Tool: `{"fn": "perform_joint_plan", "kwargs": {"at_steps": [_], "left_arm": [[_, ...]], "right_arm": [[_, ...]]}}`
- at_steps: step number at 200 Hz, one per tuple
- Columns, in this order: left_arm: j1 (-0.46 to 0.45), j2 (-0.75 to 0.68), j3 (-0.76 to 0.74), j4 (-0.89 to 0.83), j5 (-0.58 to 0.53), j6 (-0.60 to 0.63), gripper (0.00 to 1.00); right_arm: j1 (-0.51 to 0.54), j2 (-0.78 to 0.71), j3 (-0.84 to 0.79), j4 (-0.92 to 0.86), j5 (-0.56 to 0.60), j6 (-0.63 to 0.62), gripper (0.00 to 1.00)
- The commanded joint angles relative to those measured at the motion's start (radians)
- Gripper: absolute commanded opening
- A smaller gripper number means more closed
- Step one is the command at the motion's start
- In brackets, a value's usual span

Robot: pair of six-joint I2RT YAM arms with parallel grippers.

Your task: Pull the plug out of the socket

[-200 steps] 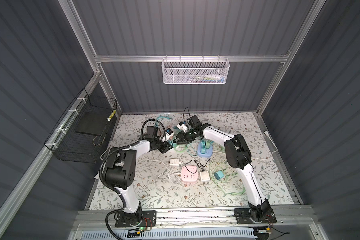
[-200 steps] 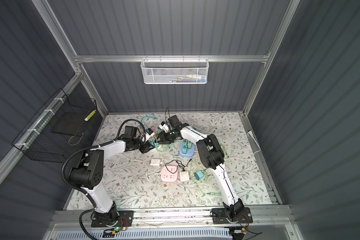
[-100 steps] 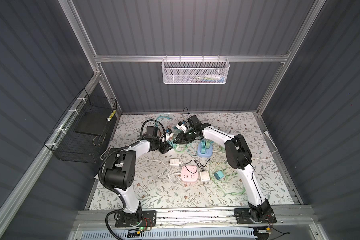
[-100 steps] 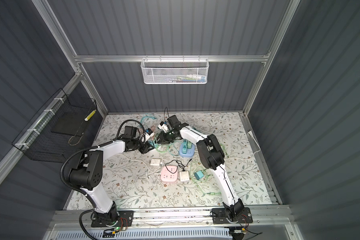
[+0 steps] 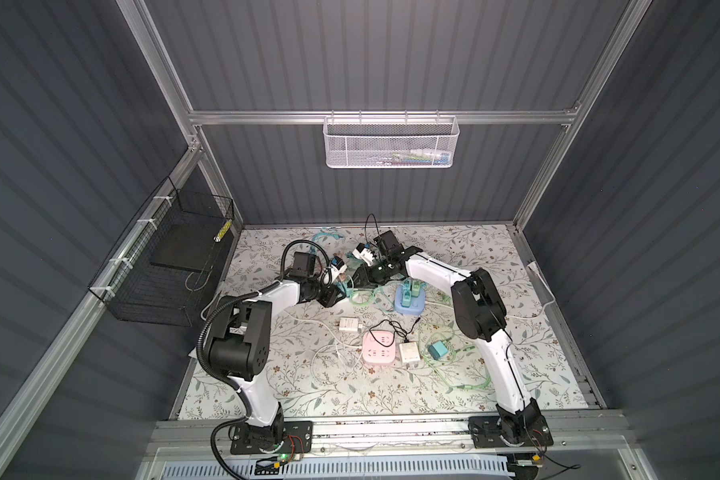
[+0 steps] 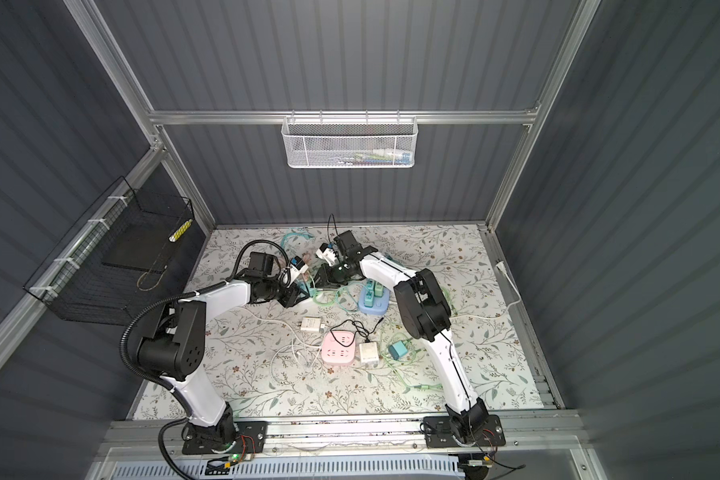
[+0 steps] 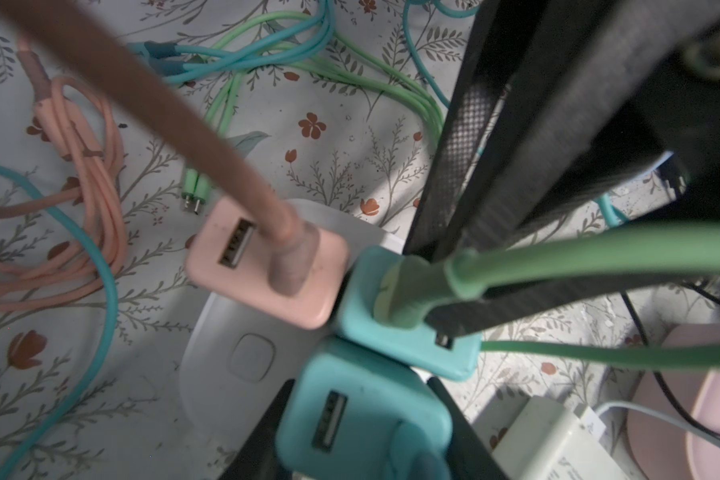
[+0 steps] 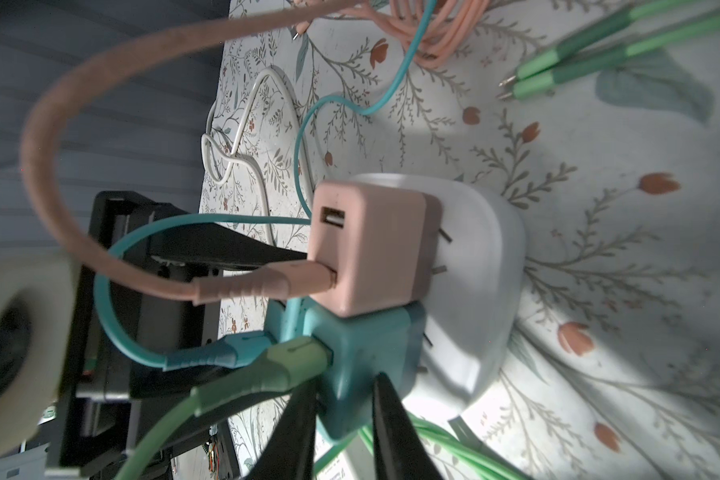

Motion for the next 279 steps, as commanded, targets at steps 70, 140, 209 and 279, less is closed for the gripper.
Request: {"fn": "perform_joint_plan", "kwargs": {"at_steps": [70,140,209,279], "left_arm": [[-0.039,-0.153,-0.006,0.141,-0.016,-0.008,0.04],[-0.038,-0.214,-0.093,0.094,-0.063,-0.011,0.03],[0.011,-0.301,-0.235,0.196,-0.16,-0.163,0.02],[0.036,-0.336,-0.267,0.194,-0.193,-0.238,0.02]], "right_arm": [[0.021,0.04,-0.074,-0.141,0.141,-0.021,0.23],[0.016,0.009,-0.097,-0.082,0.132,0.009,0.27],[0.006,-0.074,-0.183,0.018,0.128,0.045,0.48],[0.002,-0.136,-0.198,0.094,0.129,0.082,0.57]]}}
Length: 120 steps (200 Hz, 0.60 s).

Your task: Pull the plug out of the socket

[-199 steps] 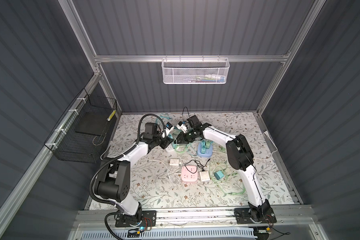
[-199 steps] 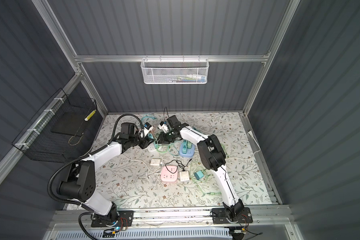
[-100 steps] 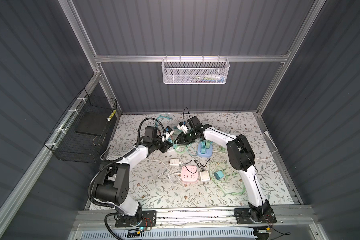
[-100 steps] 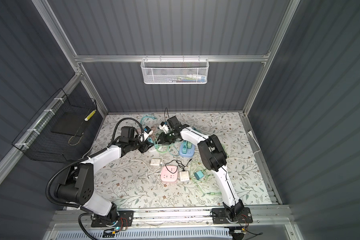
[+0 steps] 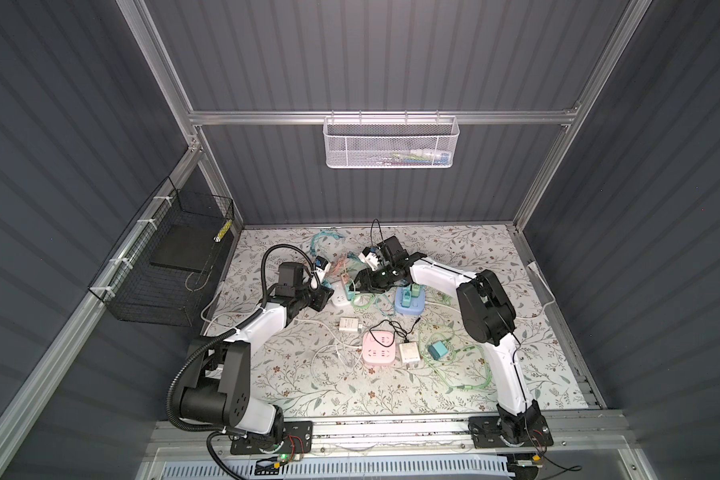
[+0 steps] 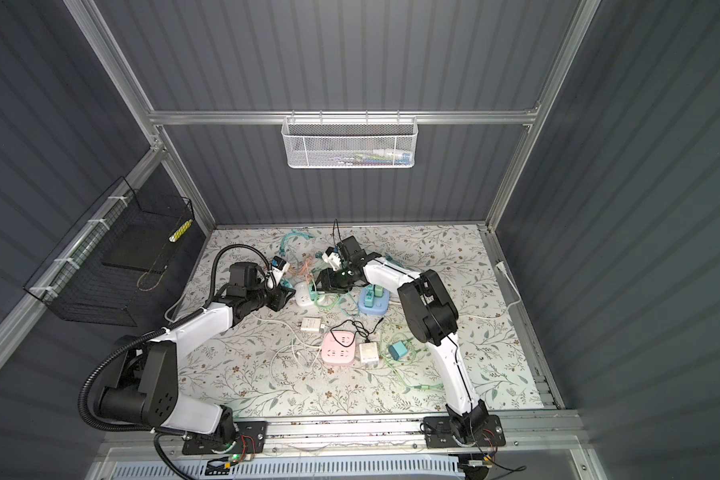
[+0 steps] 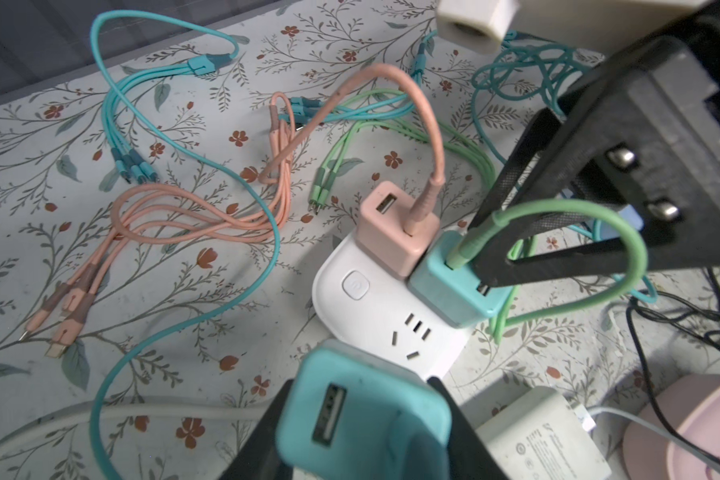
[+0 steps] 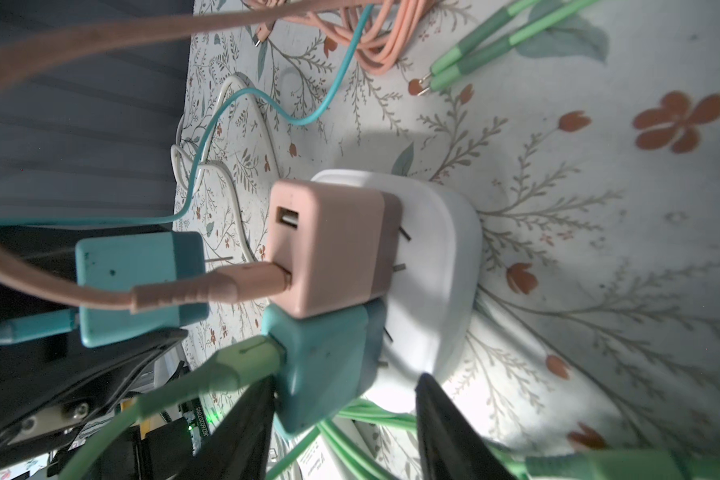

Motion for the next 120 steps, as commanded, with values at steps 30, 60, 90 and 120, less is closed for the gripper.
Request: {"fn": "perform_joint_plan", "kwargs": {"at_steps": [30,60,90,120], "left_arm": [[0.019,-0.045,-0.028,-0.004,-0.061,-0.078,0.02],[0.033,-0.07,-0.053,0.011,-0.082,-0.131,0.02],[0.042,-0.067,-0.061,-0.004,-0.08,-0.172,0.02],[0.044,-0.041,-0.051,-0.062,-0.076,-0.182,0.03]], "right_arm": [[-0.002,-0.057,-0.034,0.017,0.05,0.028,0.61],[-0.005,-0.091,-0.066,0.05,0.066,0.043,0.62],[-0.008,-0.117,-0.091,0.058,0.07,0.042,0.62],[-0.011,-0.142,-0.131,0.063,0.08,0.039,0.63]]}}
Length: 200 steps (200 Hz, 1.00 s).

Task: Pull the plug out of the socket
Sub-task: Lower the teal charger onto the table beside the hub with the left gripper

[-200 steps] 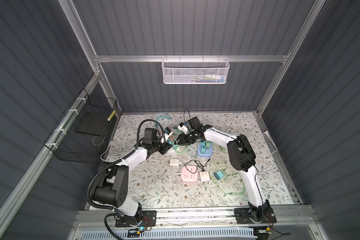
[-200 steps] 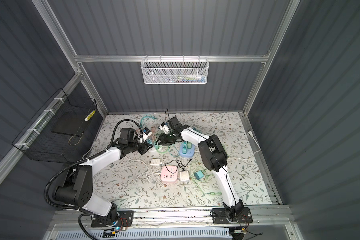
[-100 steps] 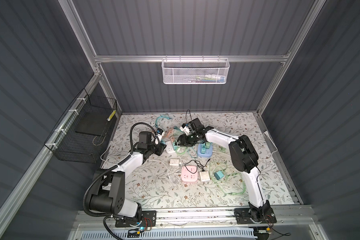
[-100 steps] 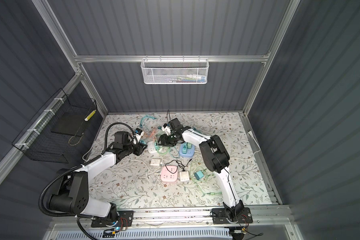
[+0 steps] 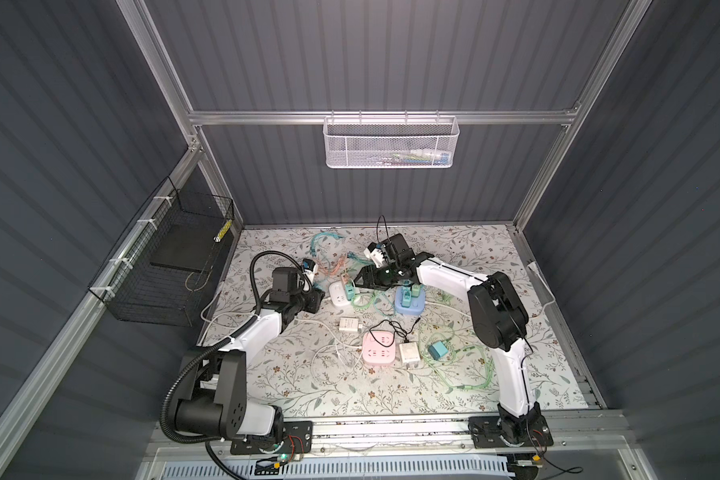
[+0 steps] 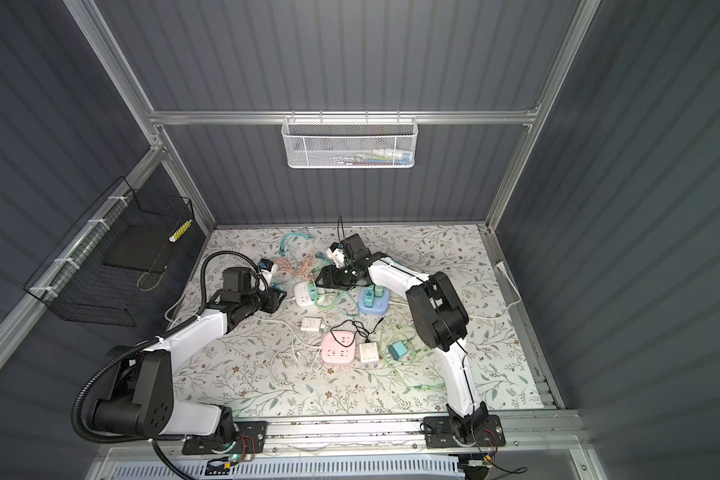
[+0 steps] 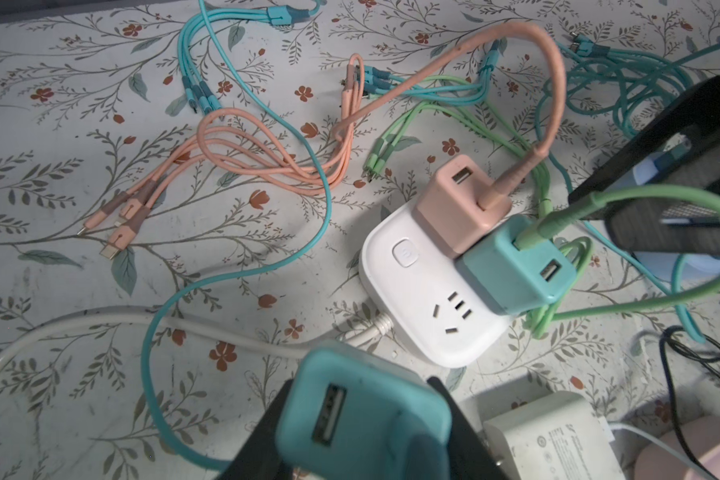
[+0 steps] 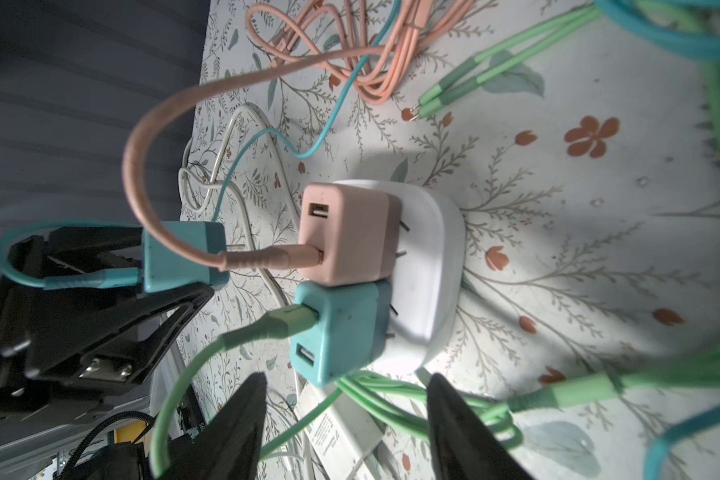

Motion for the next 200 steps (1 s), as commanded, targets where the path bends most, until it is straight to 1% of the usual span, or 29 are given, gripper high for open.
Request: {"fn": "perform_joint_plan", "kwargs": {"at_steps": [1,39,75,113,144,170,183,200], "left_arm": [[0.005,0.013,0.006,-0.046,0.0,-0.035,0.03],[0.005,0.021,0.004,-0.068,0.009,-0.061,0.06],[0.005,0.07,0.027,-0.11,0.03,-0.075,0.07],[0.005,0.098,0.049,-0.143,0.022,-0.081,0.09],[0.005,0.128,0.067,-0.17,0.036,-0.084,0.17],[0.005,0.129,0.067,-0.166,0.039,-0.092,0.19],[0.005,0.139,0.079,-0.189,0.03,-0.092,0.22],[0.005,0.155,0.099,-0.228,0.015,-0.091,0.23]], "right_arm": [[-0.006,-0.032,-0.038,0.01,0.021,0.002,0.63],[-0.008,-0.054,-0.074,0.019,0.027,0.003,0.63],[-0.008,-0.064,-0.082,0.014,0.03,0.0,0.63],[-0.008,-0.079,-0.101,0.013,0.037,0.001,0.63],[-0.009,-0.092,-0.114,0.014,0.041,-0.002,0.63],[-0.008,-0.1,-0.122,0.013,0.043,0.0,0.63],[-0.008,-0.104,-0.125,0.013,0.041,0.0,0.63],[-0.008,-0.108,-0.128,0.013,0.04,0.001,0.63]]}}
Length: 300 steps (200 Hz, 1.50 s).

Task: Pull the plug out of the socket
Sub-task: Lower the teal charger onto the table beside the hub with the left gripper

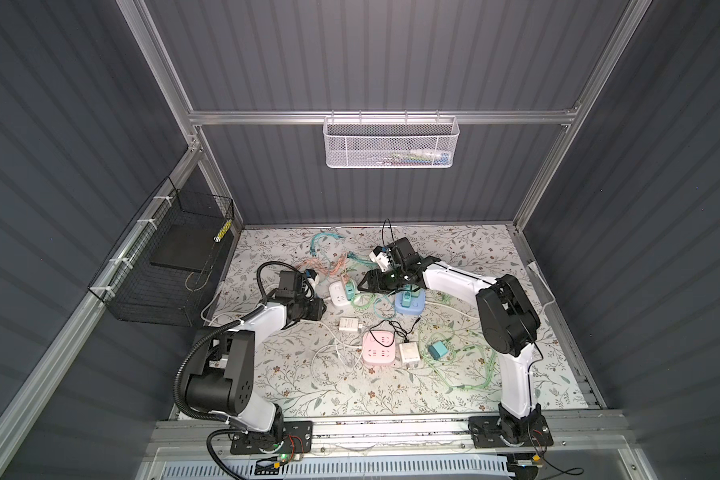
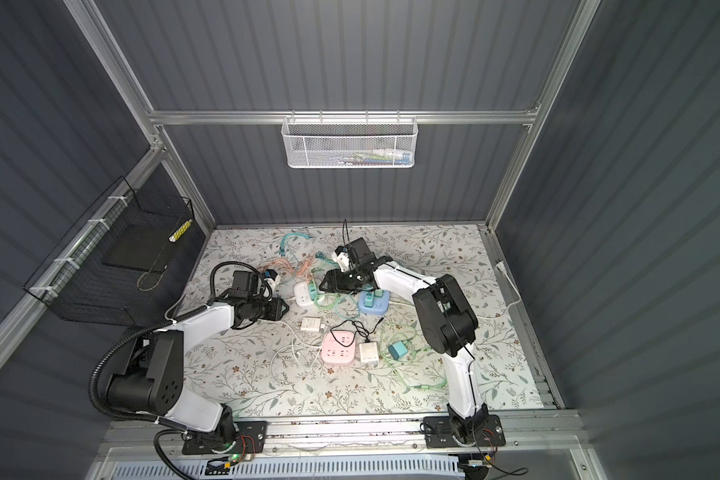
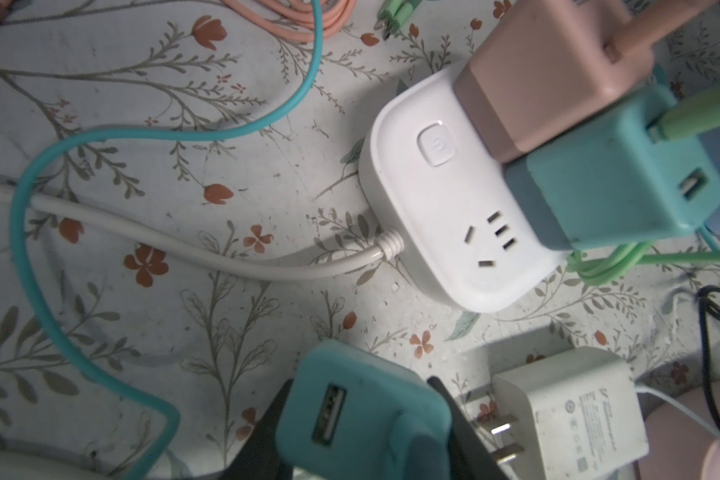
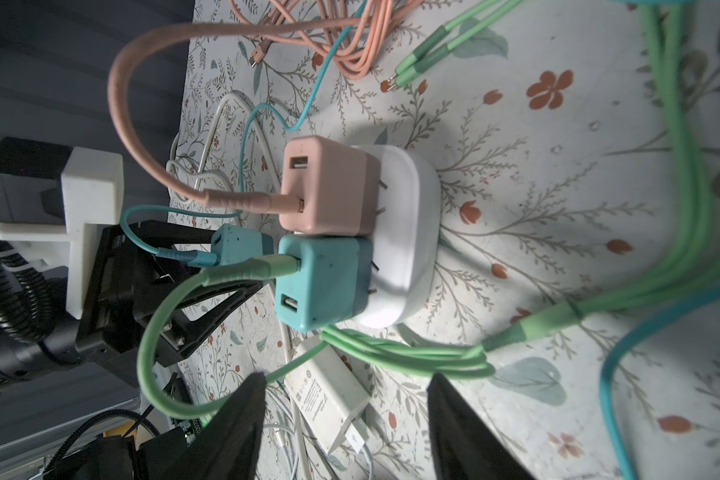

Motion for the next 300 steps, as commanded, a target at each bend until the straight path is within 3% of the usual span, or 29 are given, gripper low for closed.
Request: {"fn": "perform_joint_plan", "kwargs": {"at_steps": [1,53,107,189,211,265,300], "left_arm": [[0.005,0.024,0.051,-0.064,-0.007,-0.015,0.23],[0.005,0.028,0.085,-0.136,-0.03,-0.029,0.22],[0.005,0.093,0.219,-0.34,-0.034,-0.042,0.22],[0.005,0.176,0.299,-0.432,-0.077,-0.081,0.24],[0.005,0.203,0.328,-0.461,-0.087,-0.084,0.27],[0.005,0.231,0.37,-0.518,-0.086,-0.079,0.49],[0.005,0.241,0.382,-0.539,-0.1,-0.084,0.54]], "right_arm": [[-0.006,-0.032,-0.015,-0.005,0.007,0.001,0.63],[-0.006,-0.038,-0.028,-0.007,0.005,0.006,0.63],[-0.005,-0.041,-0.04,-0.006,0.002,0.009,0.63],[-0.005,-0.07,-0.065,0.005,0.002,0.007,0.63],[-0.002,-0.074,-0.067,0.006,0.002,0.008,0.64],[0.0,-0.077,-0.069,0.01,-0.002,0.009,0.64],[0.001,-0.079,-0.072,0.01,-0.002,0.007,0.64]]}}
